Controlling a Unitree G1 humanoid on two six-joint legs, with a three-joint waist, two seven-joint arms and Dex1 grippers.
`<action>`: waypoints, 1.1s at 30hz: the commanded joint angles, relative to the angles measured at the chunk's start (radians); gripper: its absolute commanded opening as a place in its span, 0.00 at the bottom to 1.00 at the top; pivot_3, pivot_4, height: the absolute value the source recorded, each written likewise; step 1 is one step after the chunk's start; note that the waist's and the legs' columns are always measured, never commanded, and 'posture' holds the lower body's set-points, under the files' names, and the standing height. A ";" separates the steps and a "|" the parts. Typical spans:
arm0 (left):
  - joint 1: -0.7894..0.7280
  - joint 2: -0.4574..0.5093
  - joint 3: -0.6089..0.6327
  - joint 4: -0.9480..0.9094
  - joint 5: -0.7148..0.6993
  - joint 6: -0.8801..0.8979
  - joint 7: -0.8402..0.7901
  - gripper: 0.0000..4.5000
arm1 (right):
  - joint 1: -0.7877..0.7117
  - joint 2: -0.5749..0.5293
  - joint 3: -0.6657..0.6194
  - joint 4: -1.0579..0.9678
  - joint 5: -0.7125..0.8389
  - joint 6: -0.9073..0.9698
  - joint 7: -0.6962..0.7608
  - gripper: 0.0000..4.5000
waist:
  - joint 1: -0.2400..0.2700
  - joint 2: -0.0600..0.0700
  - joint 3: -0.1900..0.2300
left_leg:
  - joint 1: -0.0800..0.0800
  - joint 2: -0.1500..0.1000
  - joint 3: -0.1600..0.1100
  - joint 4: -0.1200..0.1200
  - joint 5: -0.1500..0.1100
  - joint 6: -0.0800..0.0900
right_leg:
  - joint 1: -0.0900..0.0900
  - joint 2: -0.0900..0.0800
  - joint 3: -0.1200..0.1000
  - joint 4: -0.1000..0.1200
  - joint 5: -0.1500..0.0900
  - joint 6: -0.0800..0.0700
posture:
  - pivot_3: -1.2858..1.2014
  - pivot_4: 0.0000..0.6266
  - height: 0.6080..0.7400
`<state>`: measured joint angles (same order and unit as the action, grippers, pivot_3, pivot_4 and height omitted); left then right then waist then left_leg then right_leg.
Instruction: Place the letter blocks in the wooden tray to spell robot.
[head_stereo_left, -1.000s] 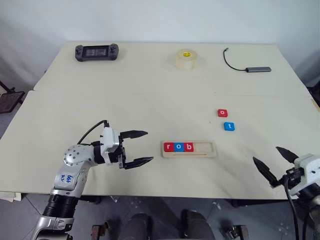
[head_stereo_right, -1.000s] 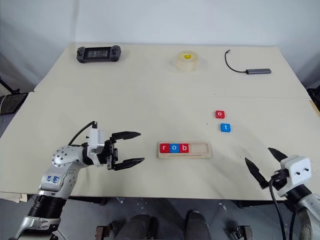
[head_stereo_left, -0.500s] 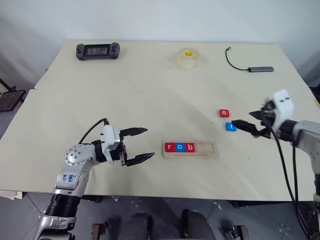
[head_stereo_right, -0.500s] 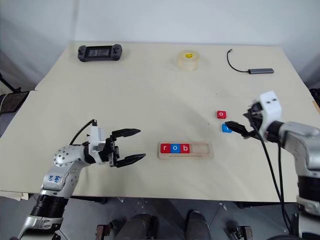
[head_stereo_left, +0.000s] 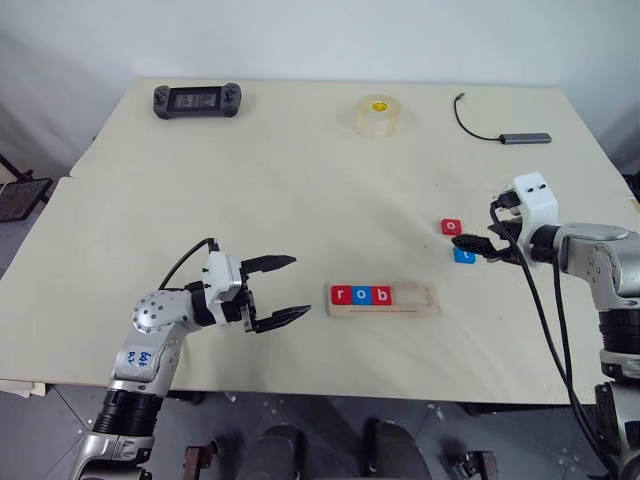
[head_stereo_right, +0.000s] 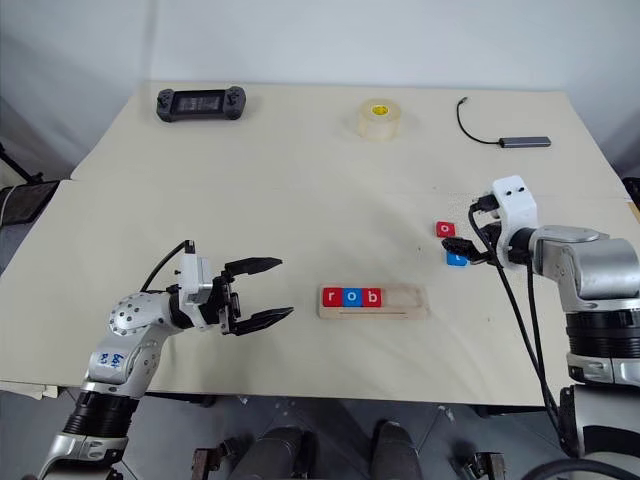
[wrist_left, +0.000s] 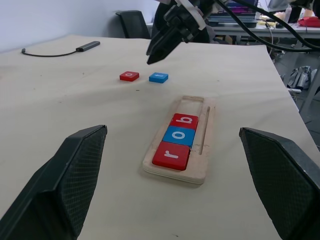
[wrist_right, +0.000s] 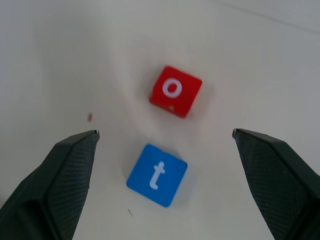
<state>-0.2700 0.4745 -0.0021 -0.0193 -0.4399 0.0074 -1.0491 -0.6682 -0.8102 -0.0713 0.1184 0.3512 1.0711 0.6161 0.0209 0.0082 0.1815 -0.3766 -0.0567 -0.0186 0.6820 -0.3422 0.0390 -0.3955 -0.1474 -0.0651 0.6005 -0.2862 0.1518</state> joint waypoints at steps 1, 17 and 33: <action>-0.002 -0.001 0.007 -0.019 0.000 -0.017 -0.001 1.00 | -0.010 0.003 -0.007 -0.023 -0.015 -0.011 -0.016 1.00 | 0.000 0.000 0.000 | 0.000 0.000 0.000 0.000 0.000 0.000 | 0.000 0.000 0.000 0.000 0.000 0.000 | 0.52 0.24 1.00; 0.001 0.000 0.002 -0.042 -0.002 -0.004 0.006 1.00 | -0.230 0.254 0.013 0.420 -0.181 -0.266 -0.243 1.00 | -0.026 0.000 0.000 | 0.000 0.000 0.000 0.000 0.000 0.000 | -0.001 0.001 0.000 0.001 0.000 0.000 | 0.52 0.24 1.00; -0.011 -0.006 -0.005 -0.029 0.000 -0.006 0.007 1.00 | -0.164 0.321 -0.055 0.261 -0.173 -0.127 -0.368 0.32 | -0.021 0.000 0.000 | 0.001 -0.001 -0.001 0.001 0.000 0.000 | 0.000 0.000 0.001 0.004 0.000 0.000 | 0.52 0.24 1.00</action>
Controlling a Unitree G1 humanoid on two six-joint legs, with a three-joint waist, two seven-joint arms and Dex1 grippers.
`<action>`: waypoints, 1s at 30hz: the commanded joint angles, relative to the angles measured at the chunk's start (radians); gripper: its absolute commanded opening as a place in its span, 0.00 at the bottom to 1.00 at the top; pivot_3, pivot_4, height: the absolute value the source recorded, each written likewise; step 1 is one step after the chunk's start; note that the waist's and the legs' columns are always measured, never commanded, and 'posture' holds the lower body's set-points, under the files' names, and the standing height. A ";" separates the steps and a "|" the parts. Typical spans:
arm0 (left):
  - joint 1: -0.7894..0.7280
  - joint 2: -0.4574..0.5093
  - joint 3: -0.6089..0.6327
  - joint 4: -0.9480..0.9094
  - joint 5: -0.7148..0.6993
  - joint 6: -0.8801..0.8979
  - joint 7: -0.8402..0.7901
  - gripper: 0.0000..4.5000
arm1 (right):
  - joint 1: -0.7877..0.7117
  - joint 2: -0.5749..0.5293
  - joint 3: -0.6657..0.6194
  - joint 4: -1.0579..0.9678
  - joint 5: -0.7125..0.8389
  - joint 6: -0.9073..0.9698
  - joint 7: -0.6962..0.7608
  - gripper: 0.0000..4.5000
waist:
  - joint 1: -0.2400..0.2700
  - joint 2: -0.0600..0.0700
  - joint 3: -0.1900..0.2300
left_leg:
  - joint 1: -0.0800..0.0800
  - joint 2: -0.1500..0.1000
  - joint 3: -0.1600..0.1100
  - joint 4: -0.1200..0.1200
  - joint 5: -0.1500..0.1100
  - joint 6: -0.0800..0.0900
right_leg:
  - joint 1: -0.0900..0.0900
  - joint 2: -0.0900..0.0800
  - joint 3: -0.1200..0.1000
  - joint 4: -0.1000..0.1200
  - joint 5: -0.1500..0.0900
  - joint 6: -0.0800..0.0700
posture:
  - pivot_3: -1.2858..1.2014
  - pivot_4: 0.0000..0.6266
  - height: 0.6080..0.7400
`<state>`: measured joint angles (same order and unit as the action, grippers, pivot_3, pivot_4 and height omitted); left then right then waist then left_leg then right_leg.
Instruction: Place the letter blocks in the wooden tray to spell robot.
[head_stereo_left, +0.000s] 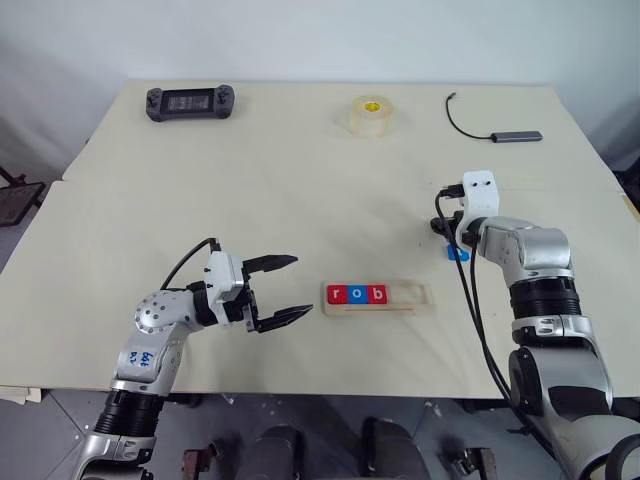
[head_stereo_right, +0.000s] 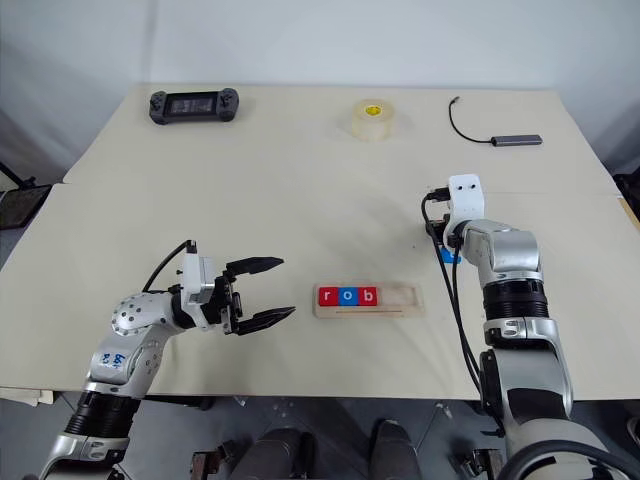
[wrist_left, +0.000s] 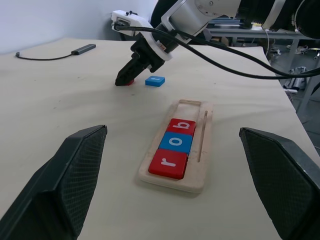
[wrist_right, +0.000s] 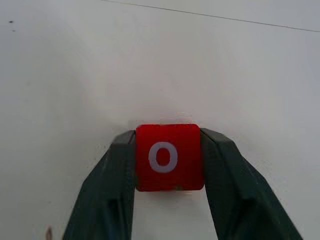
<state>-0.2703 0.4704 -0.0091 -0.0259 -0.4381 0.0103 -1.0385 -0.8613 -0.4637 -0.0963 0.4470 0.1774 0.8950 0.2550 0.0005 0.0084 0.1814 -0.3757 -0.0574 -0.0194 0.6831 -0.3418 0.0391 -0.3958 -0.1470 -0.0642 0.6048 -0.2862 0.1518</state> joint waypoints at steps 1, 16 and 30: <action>-0.014 -0.002 0.000 -0.019 -0.001 -0.009 -0.005 1.00 | 0.036 -0.034 -0.034 -0.099 0.006 0.068 -0.002 0.32 | -0.001 0.000 0.000 | 0.000 0.000 0.000 0.000 0.000 0.000 | 0.000 0.000 0.000 0.000 0.000 0.000 | 0.52 0.24 1.00; -0.063 -0.013 -0.025 0.052 -0.006 -0.005 -0.078 1.00 | 0.398 -0.131 -0.242 -0.868 0.161 0.568 0.061 0.32 | 0.002 0.000 0.000 | -0.001 0.001 0.001 -0.001 0.000 0.000 | -0.002 0.000 0.001 -0.001 0.000 0.000 | 0.52 0.24 1.00; -0.096 -0.006 -0.021 0.077 -0.004 0.002 -0.114 1.00 | 0.561 0.034 -0.282 -1.070 0.178 0.702 0.036 0.70 | 0.001 0.000 0.000 | 0.000 0.000 0.002 -0.001 0.000 0.000 | -0.002 0.001 0.002 0.000 0.000 0.000 | 0.52 0.24 1.00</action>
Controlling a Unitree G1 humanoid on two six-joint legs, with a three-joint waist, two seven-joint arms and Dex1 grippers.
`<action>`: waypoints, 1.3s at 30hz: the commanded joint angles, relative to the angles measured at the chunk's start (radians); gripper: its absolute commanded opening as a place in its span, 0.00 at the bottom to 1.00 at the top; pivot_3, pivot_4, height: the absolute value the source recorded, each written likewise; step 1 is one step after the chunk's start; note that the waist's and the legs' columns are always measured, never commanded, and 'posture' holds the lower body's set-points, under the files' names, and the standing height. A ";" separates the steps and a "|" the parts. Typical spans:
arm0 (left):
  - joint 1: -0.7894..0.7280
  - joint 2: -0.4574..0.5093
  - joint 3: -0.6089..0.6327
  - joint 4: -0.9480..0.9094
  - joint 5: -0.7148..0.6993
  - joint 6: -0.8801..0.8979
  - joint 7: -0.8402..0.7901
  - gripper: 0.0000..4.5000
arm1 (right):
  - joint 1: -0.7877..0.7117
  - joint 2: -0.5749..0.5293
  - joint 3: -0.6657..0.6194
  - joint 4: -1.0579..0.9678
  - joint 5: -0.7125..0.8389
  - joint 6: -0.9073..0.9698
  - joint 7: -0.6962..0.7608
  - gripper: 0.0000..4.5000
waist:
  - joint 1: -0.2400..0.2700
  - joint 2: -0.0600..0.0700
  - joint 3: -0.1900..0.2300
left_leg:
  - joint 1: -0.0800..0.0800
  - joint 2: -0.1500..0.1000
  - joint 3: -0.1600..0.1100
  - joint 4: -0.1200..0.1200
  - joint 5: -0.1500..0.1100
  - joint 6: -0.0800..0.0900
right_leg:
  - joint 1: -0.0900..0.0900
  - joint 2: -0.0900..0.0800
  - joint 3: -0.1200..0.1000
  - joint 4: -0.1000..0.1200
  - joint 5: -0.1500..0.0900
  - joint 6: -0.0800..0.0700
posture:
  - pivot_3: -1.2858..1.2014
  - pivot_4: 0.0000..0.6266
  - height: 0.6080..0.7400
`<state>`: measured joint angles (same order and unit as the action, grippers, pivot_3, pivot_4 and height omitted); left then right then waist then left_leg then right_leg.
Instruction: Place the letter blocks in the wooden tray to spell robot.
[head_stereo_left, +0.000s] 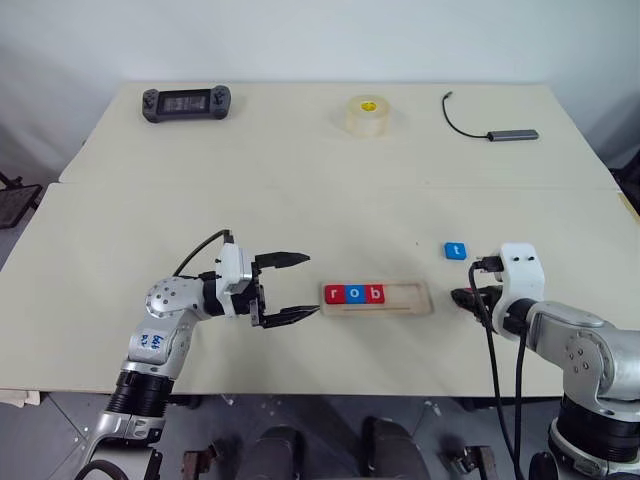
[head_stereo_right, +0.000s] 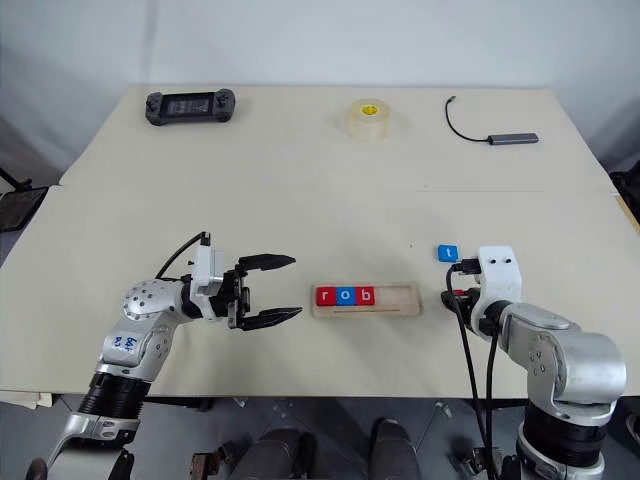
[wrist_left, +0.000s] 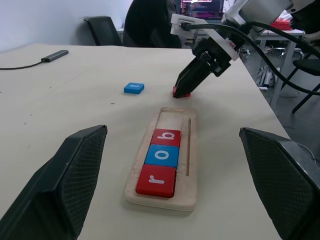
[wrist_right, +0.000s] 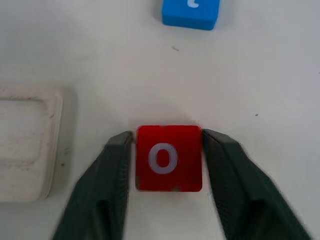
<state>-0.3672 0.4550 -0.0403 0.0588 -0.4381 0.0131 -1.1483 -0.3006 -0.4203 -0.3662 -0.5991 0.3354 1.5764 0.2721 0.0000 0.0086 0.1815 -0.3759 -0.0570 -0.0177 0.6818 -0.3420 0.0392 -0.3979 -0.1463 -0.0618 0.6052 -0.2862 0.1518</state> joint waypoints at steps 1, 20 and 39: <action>0.002 0.009 0.011 -0.009 -0.004 0.000 -0.004 1.00 | -0.005 -0.018 -0.016 -0.022 0.026 0.020 0.028 0.79 | 0.002 0.000 0.000 | 0.000 0.000 0.000 0.000 0.000 0.000 | 0.000 0.000 0.000 0.000 0.000 0.000 | 0.52 0.24 1.00; 0.014 -0.020 -0.003 -0.030 0.006 -0.009 0.020 1.00 | -0.087 -0.649 0.395 0.829 -0.153 -1.376 1.008 0.92 | -0.003 -0.002 0.001 | 0.004 0.001 0.002 0.001 0.000 0.001 | 0.005 0.000 0.000 -0.005 0.001 0.002 | 0.52 0.24 1.00; 0.042 0.001 0.014 -0.067 0.001 -0.008 0.043 1.00 | -0.231 -0.574 0.481 0.984 -0.204 -1.486 1.146 0.32 | 0.009 -0.002 0.001 | 0.002 0.001 0.000 0.001 0.000 0.000 | 0.006 -0.001 -0.003 -0.010 0.001 0.002 | 0.52 0.24 1.00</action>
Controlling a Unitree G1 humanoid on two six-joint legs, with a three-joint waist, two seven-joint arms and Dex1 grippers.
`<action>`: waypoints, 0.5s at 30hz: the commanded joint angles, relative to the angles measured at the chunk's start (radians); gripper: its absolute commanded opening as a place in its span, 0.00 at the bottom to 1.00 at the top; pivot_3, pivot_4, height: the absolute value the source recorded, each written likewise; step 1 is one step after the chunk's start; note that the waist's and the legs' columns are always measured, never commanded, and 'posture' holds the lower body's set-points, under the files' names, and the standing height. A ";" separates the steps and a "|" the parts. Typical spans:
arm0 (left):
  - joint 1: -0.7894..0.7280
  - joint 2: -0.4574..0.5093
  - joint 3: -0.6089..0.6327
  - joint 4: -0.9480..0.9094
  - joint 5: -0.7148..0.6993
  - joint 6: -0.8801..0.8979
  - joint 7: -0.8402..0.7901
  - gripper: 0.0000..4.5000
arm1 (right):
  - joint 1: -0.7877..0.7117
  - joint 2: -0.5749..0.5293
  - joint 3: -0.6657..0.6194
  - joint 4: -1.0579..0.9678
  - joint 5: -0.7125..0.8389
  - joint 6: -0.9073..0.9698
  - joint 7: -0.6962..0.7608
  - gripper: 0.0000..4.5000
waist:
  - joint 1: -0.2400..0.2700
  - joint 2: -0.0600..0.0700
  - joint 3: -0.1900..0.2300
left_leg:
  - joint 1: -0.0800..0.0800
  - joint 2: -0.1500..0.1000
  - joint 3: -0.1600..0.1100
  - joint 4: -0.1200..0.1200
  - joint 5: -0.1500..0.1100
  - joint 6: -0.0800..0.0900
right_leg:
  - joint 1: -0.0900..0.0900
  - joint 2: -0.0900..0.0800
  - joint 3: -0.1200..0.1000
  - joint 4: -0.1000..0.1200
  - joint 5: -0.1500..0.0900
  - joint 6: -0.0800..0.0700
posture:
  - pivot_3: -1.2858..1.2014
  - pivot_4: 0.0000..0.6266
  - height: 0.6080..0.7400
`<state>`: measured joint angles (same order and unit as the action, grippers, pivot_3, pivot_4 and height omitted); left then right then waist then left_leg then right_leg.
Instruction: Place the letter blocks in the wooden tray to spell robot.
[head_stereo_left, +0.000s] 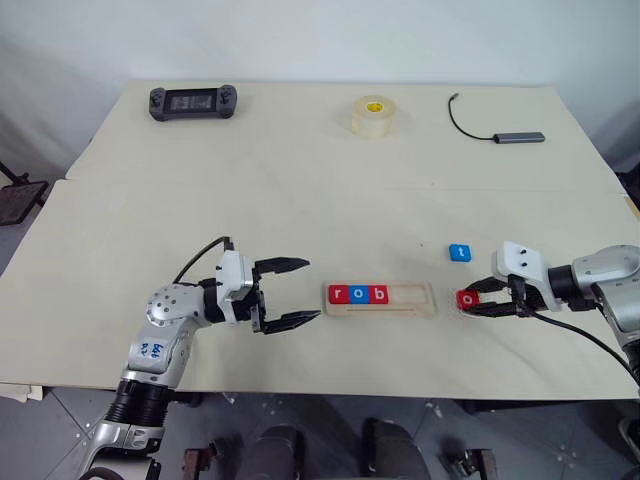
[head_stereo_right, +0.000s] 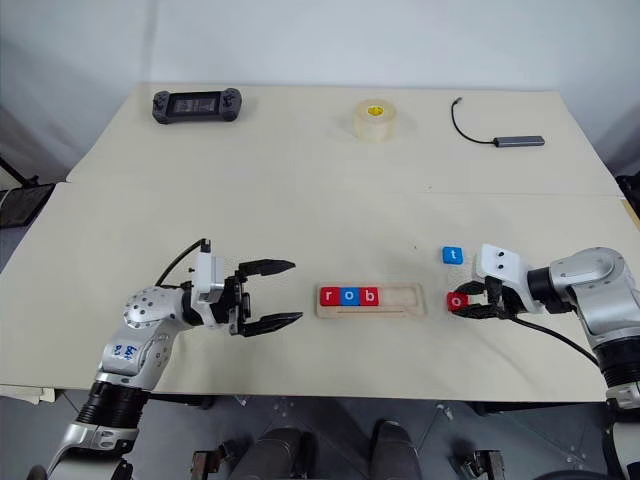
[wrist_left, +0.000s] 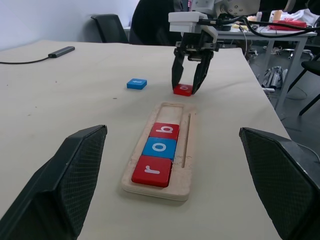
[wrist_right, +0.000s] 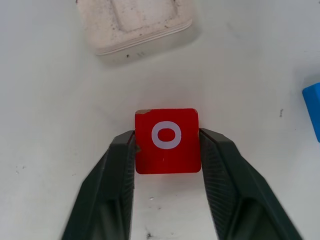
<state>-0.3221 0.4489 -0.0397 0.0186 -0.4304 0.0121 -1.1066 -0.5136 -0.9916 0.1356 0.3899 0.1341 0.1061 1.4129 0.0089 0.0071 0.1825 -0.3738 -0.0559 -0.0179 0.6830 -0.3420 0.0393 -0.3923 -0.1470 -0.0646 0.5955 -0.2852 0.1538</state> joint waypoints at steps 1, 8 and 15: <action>-0.005 0.007 0.013 -0.025 -0.006 -0.007 0.001 1.00 | -0.024 -0.002 -0.024 -0.015 0.002 -0.021 0.008 0.32 | 0.000 0.000 0.000 | 0.000 0.000 0.000 0.000 0.000 0.000 | 0.000 0.000 0.000 0.000 0.000 0.000 | 0.52 0.24 1.00; -0.005 0.004 0.012 -0.024 -0.006 -0.008 0.001 1.00 | -0.073 0.012 0.009 -0.197 0.042 0.072 0.071 0.32 | -0.002 0.000 0.000 | 0.000 0.000 0.000 0.000 0.000 0.000 | 0.000 0.000 0.000 0.000 0.000 0.000 | 0.52 0.24 1.00; 0.006 0.001 0.009 -0.039 -0.007 -0.002 0.009 1.00 | -0.155 0.117 0.092 -0.273 0.004 0.155 0.029 0.32 | -0.007 0.000 0.000 | 0.000 0.000 0.000 0.000 0.000 -0.001 | 0.000 0.000 0.000 0.001 0.000 0.000 | 0.52 0.24 1.00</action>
<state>-0.3213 0.4482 -0.0386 0.0157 -0.4304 0.0126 -1.1040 -0.6480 -0.8827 0.2264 0.1469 0.1478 0.2494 1.4499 0.0020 0.0071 0.1825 -0.3739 -0.0557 -0.0180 0.6830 -0.3423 0.0388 -0.3927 -0.1470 -0.0645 0.5974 -0.2852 0.1538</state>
